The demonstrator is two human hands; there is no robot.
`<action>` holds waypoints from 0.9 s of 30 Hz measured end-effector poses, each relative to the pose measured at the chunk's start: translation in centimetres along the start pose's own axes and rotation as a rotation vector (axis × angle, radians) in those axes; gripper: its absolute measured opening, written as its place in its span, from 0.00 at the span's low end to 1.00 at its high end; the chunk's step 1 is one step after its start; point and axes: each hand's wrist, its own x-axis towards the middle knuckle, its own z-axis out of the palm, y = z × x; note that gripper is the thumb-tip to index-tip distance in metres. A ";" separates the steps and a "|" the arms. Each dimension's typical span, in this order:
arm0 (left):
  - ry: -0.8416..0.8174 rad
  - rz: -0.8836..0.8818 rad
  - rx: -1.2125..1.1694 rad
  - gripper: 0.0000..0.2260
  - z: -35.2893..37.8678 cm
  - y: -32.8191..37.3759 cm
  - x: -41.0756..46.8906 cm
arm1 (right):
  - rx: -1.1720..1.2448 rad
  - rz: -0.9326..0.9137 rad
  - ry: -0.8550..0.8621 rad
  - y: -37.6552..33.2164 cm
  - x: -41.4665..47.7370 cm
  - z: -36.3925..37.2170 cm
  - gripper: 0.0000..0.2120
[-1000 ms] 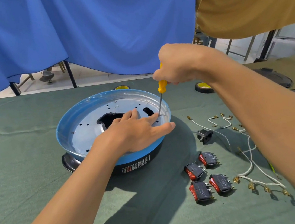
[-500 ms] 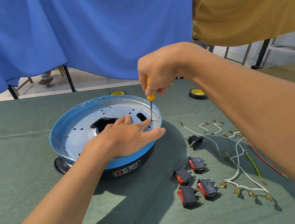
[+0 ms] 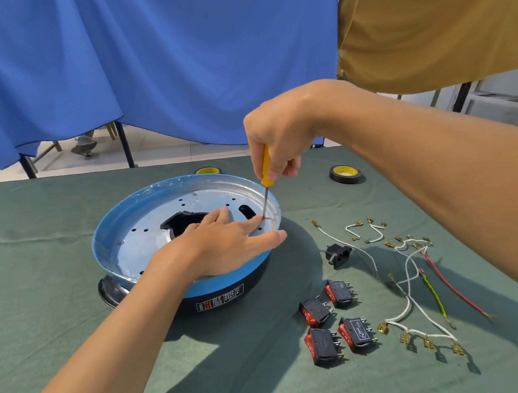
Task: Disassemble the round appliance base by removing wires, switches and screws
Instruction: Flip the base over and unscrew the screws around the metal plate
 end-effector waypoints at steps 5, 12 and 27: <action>0.025 -0.020 -0.039 0.44 0.2 -0.1 0.2 | -0.033 -0.006 -0.012 0.1 0.3 -0.1 0.07; 0.041 -0.043 -0.079 0.40 0.5 -0.3 0.7 | -0.078 -0.070 0.058 0.2 1.0 -0.1 0.12; 0.076 -0.047 -0.100 0.43 1.0 -0.6 1.3 | -0.202 0.200 -0.032 -2.0 1.7 0.5 0.19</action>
